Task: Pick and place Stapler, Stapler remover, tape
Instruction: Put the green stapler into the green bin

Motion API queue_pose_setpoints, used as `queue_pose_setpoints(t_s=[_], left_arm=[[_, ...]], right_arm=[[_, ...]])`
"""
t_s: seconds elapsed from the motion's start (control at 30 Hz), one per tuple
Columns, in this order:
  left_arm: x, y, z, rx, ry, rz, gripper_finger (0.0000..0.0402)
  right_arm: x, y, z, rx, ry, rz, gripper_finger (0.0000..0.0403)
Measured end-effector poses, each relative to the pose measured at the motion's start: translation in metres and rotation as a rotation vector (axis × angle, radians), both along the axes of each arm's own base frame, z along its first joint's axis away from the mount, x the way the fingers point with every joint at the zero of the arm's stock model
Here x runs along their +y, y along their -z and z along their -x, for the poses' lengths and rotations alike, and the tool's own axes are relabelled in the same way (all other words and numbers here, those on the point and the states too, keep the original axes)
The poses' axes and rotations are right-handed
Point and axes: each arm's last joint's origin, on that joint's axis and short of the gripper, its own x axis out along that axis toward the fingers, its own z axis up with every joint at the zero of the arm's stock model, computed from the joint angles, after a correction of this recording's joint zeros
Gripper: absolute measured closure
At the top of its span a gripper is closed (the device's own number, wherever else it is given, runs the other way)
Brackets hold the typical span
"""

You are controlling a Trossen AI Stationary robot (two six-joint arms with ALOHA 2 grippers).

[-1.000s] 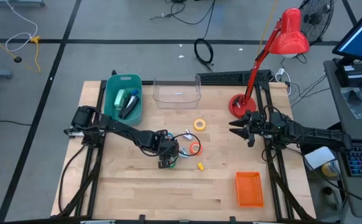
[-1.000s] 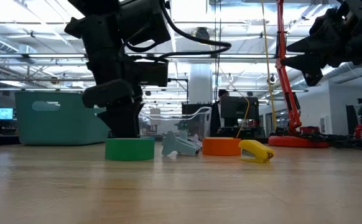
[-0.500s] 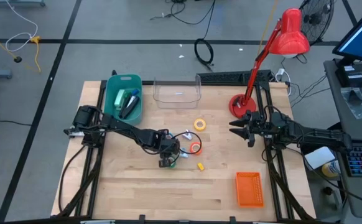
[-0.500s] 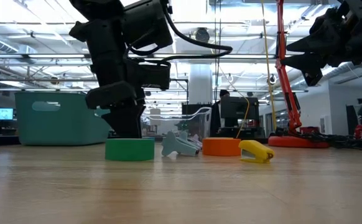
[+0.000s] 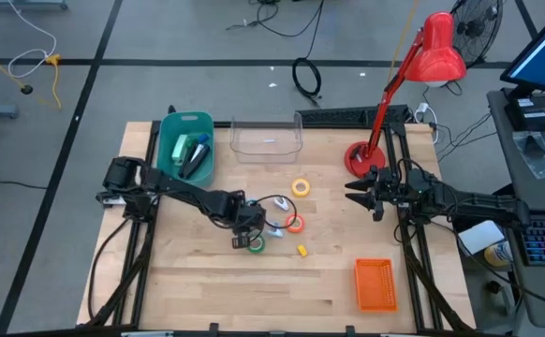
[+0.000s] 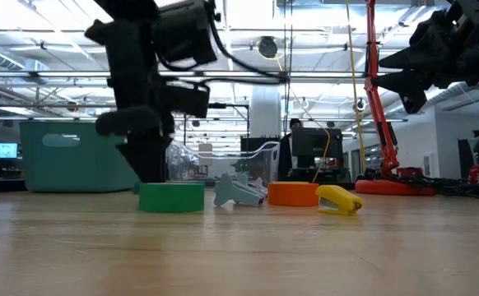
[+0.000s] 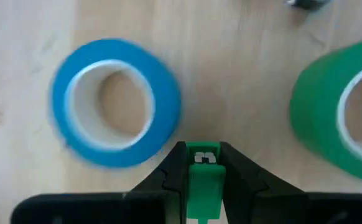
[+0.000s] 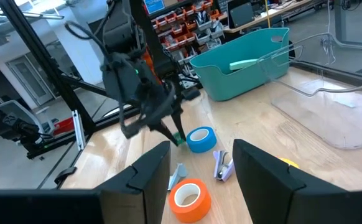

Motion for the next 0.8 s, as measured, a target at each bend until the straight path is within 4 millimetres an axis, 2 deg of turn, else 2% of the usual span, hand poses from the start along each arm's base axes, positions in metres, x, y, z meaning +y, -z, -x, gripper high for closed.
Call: queue_pose_setpoints(t_s=[0.2, 0.53, 0.8], left_arm=[[0.002, -0.030, 0.014, -0.021, -0.064, 0.004, 0.0343], [0.010, -0.105, 0.044, -0.350, -0.371, 0.036, 0.0342], [0.043, -0.153, 0.079, -0.597, -0.651, -0.105, 0.0342]], right_arm=[[0.000, 0.000, 0.000, 0.000, 0.000, 0.000, 0.0236], [0.000, 0.000, 0.000, 0.000, 0.000, 0.002, 0.0236], [0.000, 0.000, 0.000, 0.000, 0.000, -0.002, 0.0236]])
